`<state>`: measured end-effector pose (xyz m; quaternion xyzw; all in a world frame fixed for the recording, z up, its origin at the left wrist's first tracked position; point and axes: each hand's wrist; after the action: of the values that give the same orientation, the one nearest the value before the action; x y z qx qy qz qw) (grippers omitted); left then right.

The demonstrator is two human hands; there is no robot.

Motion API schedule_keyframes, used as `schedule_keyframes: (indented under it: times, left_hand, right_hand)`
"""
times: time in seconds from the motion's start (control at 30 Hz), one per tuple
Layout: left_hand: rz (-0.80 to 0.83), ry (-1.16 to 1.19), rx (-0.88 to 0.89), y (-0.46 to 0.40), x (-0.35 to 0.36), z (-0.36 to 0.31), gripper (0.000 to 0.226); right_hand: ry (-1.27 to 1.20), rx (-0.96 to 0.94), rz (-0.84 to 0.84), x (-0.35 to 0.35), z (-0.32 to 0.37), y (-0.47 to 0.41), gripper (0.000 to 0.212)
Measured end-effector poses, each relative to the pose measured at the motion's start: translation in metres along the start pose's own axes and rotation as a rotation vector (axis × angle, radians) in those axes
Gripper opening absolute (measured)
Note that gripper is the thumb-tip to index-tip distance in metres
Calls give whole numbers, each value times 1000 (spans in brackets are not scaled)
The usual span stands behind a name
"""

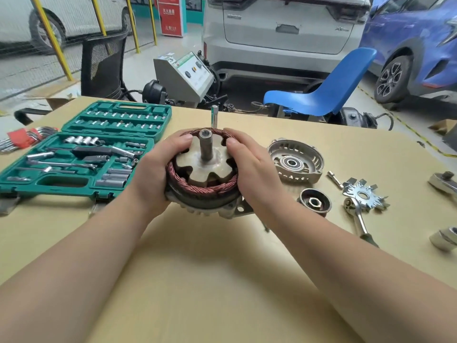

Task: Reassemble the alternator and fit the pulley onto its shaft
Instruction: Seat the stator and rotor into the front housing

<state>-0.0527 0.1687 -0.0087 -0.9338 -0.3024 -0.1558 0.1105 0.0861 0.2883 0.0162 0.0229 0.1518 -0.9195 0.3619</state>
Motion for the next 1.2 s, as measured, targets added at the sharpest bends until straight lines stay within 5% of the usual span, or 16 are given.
schedule_keyframes:
  times: [0.13, 0.77, 0.87, 1.03, 1.2]
  left_hand:
    - [-6, -70, 102, -1, -7, 5, 40]
    - [27, -260, 281, 11, -15, 12, 50]
    - [59, -276, 299, 12, -19, 10, 49]
    - [23, -295, 294, 18, -25, 6, 58]
    - [-58, -218, 207, 36, -20, 10, 58]
  right_hand:
    - [16, -58, -33, 7, -15, 1, 51]
    - [302, -471, 47, -6, -38, 14, 49]
    - [271, -399, 31, -8, -37, 20, 58]
    - [106, -46, 133, -17, -32, 19, 107]
    - [100, 4, 212, -22, -36, 12, 116]
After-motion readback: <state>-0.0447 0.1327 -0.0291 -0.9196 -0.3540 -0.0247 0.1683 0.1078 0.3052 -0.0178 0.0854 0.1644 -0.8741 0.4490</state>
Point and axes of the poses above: each hand's wrist, its own y-axis away from the middle knuckle, its own x-axis out of the palm, z = x × y, and after that the axes turned 6 degrees about -z, right-handed
